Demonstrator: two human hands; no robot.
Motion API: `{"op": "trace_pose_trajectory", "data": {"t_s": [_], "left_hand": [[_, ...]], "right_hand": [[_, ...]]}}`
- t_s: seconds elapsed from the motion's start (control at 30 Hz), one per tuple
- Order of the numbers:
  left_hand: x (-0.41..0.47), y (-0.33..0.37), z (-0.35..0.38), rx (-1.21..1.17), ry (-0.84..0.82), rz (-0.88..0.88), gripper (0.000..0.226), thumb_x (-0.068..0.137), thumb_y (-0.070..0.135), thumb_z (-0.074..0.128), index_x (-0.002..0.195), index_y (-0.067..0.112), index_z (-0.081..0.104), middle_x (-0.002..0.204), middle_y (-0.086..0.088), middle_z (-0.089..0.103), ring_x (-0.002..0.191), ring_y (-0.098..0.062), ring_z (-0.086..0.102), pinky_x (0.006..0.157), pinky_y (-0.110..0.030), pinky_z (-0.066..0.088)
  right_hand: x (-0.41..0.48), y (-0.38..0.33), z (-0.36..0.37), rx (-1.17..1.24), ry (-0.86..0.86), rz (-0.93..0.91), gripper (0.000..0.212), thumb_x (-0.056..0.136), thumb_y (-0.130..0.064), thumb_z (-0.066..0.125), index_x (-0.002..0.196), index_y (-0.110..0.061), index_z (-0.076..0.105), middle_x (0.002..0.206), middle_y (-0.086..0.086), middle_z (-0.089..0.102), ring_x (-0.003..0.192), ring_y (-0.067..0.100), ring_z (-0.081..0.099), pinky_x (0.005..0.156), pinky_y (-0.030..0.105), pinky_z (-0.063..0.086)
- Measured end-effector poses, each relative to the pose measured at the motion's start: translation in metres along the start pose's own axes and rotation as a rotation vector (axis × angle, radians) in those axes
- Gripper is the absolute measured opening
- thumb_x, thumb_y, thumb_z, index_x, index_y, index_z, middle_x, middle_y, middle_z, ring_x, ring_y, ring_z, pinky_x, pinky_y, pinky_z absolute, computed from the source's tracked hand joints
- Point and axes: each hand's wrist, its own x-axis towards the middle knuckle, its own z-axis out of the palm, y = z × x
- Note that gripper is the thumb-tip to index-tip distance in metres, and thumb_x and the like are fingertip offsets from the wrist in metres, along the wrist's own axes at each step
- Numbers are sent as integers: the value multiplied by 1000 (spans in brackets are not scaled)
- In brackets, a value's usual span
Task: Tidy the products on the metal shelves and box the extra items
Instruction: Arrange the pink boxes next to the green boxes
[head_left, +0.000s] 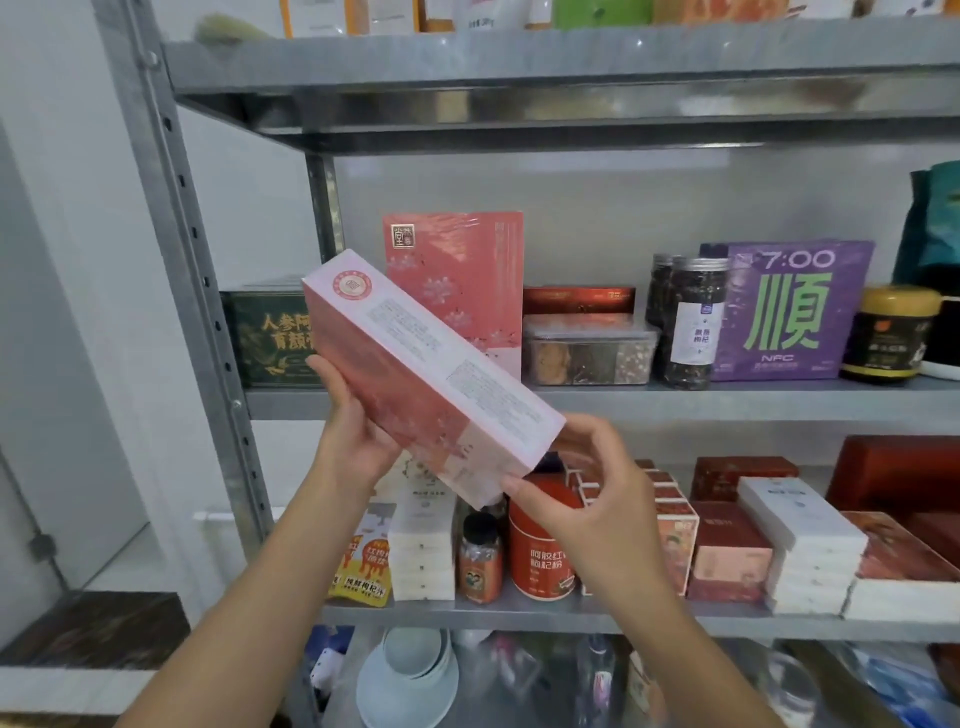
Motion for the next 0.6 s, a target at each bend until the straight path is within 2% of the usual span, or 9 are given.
{"op": "trace_pose_trajectory", "data": {"t_s": [0.1, 0.13, 0.2, 0.3, 0.37, 0.4, 0.47, 0.53, 0.6], "left_hand": [[2, 3, -5, 43, 69, 58, 84, 84, 79, 26, 138, 20, 52, 135, -6, 61, 125, -28, 56, 108, -49, 40], [3, 6, -5, 92, 111, 114, 80, 85, 77, 27, 135, 20, 55, 133, -5, 62, 122, -25, 58, 105, -48, 44], [4, 15, 1, 218, 177, 264, 71, 86, 74, 33, 125, 21, 59, 125, -2, 67, 115, -21, 64, 98, -46, 50], [5, 29, 24, 474, 221, 470, 86, 62, 77, 50, 119, 14, 61, 104, 1, 74, 92, -15, 73, 70, -34, 61], [11, 37, 38, 646, 246, 529, 88, 63, 75, 54, 123, 12, 58, 100, 4, 73, 80, -6, 73, 58, -21, 57], [16, 41, 43, 701, 260, 549, 84, 66, 73, 55, 125, 13, 56, 101, 6, 72, 78, -3, 71, 57, -18, 55], [28, 47, 54, 724, 271, 566, 70, 76, 68, 58, 125, 18, 54, 107, 6, 70, 86, -5, 70, 62, -19, 53], [41, 52, 63, 716, 259, 555, 57, 83, 62, 59, 124, 22, 52, 111, 4, 69, 95, -12, 68, 69, -26, 54], [54, 58, 70, 726, 237, 526, 61, 82, 65, 59, 124, 22, 50, 119, 0, 66, 102, -18, 67, 78, -36, 56]], "right_hand": [[10, 6, 1, -91, -38, 26, 44, 71, -37, 82, 103, -43, 53, 105, -29, 61, 98, -15, 54, 75, 1, 42], [14, 8, 2, -160, -51, 34, 47, 73, -39, 81, 109, -42, 51, 111, -31, 56, 100, -16, 51, 78, 4, 43], [24, 13, 2, -283, -47, 20, 68, 75, -37, 79, 132, -41, 41, 125, -28, 41, 111, -15, 38, 93, 12, 36], [48, 14, 3, -332, -12, -73, 83, 75, -38, 80, 144, -34, 34, 140, -16, 36, 124, -8, 25, 106, 21, 27], [71, 12, 4, -258, -69, -72, 95, 70, -45, 81, 148, -34, 28, 151, -13, 27, 129, -9, 19, 109, 21, 20], [83, 10, 4, -184, -110, -55, 105, 67, -48, 82, 151, -34, 21, 156, -15, 19, 131, -9, 15, 109, 21, 17], [112, 4, 4, -25, -176, 1, 122, 59, -55, 83, 153, -36, 7, 160, -17, 7, 138, -4, 12, 106, 24, 15], [140, -1, 5, 64, -220, 57, 132, 52, -62, 81, 153, -38, -1, 162, -13, 2, 145, 7, 10, 105, 30, 17], [167, -3, 8, 115, -242, 119, 138, 47, -65, 79, 153, -39, -5, 163, -7, 1, 148, 17, 10, 111, 37, 18]]}}
